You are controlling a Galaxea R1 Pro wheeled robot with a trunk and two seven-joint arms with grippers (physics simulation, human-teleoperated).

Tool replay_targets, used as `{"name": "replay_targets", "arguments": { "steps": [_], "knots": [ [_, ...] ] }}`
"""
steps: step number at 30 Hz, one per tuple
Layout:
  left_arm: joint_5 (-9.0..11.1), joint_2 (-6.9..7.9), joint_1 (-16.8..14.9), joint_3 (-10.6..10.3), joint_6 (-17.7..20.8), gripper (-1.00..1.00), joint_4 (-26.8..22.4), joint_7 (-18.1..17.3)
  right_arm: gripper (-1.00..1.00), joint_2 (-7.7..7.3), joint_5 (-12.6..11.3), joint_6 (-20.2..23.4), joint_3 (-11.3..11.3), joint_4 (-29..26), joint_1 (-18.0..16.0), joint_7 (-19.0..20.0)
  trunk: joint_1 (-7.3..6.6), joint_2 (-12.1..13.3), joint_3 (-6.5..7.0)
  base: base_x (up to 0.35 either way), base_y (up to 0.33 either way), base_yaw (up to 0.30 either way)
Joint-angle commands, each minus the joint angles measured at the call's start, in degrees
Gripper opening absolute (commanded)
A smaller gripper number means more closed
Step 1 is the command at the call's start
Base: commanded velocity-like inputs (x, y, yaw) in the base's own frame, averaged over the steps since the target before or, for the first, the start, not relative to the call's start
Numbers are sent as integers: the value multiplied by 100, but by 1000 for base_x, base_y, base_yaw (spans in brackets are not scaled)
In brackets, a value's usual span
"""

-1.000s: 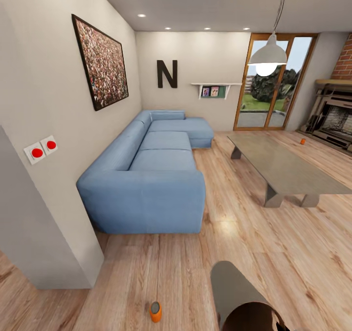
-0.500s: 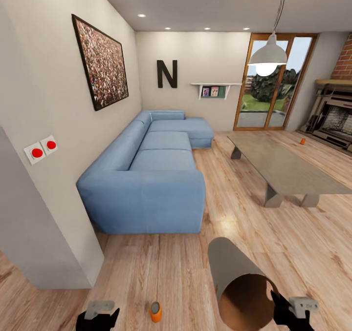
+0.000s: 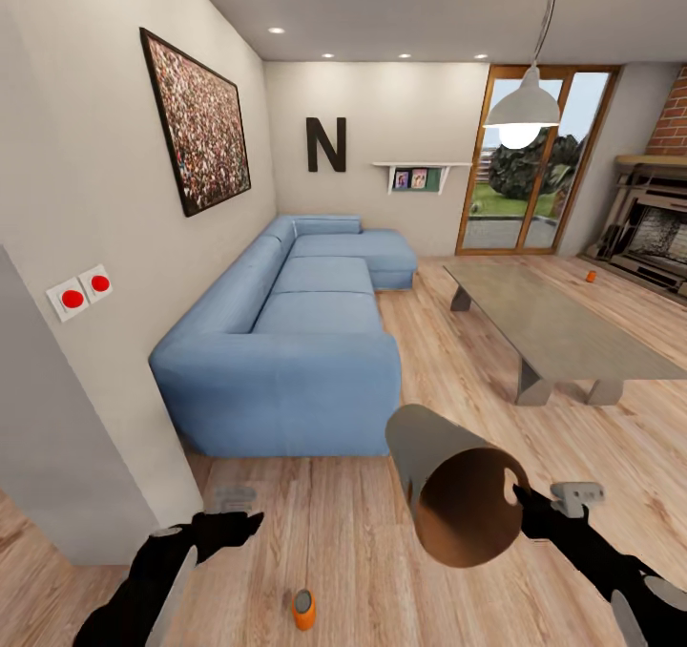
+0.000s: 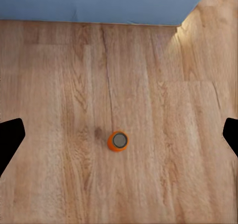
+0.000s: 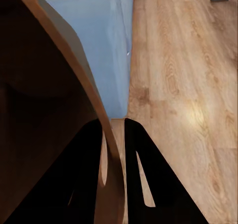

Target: Put the three can of soda from the living room inside the tash can in the kitchen.

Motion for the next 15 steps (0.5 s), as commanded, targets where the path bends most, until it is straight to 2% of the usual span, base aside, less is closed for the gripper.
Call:
{"name": "replay_targets", "arguments": {
  "steps": [1,2,4,5,7,10,11,12,13,15],
  "knots": [
    [-3,-3,-111,3,132,100,14,7,-100,-1,-79,160,-16,-98,-21,27,0,-1,0,0,0,0],
    [-2,-5,-208,5,248,100,35,14,-100,-2,-78,300,-29,-162,-45,30,0,-1,0,0,0,0],
    [-5,-11,-587,14,569,100,215,37,-100,-36,-75,831,-122,-329,-345,34,0,-1,0,0,0,0],
    [-9,-10,-669,15,612,100,291,43,-100,-58,-75,959,-168,-354,-450,35,0,-1,0,0,0,0],
    [4,-13,-898,15,705,100,669,59,-100,-212,-87,1408,-447,-394,-817,61,0,-1,0,0,0,0],
    [16,-12,-1009,14,736,100,851,60,-100,-355,-91,1588,-628,-379,-986,168,0,-1,0,0,0,0],
    [21,-13,-1054,14,750,100,918,60,-100,-439,-91,1660,-721,-362,-1070,247,0,-1,0,0,0,0],
    [28,-14,-1102,14,768,100,980,58,-100,-617,-93,1733,-950,-320,-1177,360,0,-1,0,0,0,0],
    [30,-14,-1109,14,773,100,985,57,-100,-674,-94,1744,-1032,-311,-1191,396,0,-1,0,0,0,0],
    [36,-14,-1123,16,790,100,987,44,-100,-890,-98,1773,-1361,-256,-1226,671,0,-1,0,0,0,0]
  ]
}}
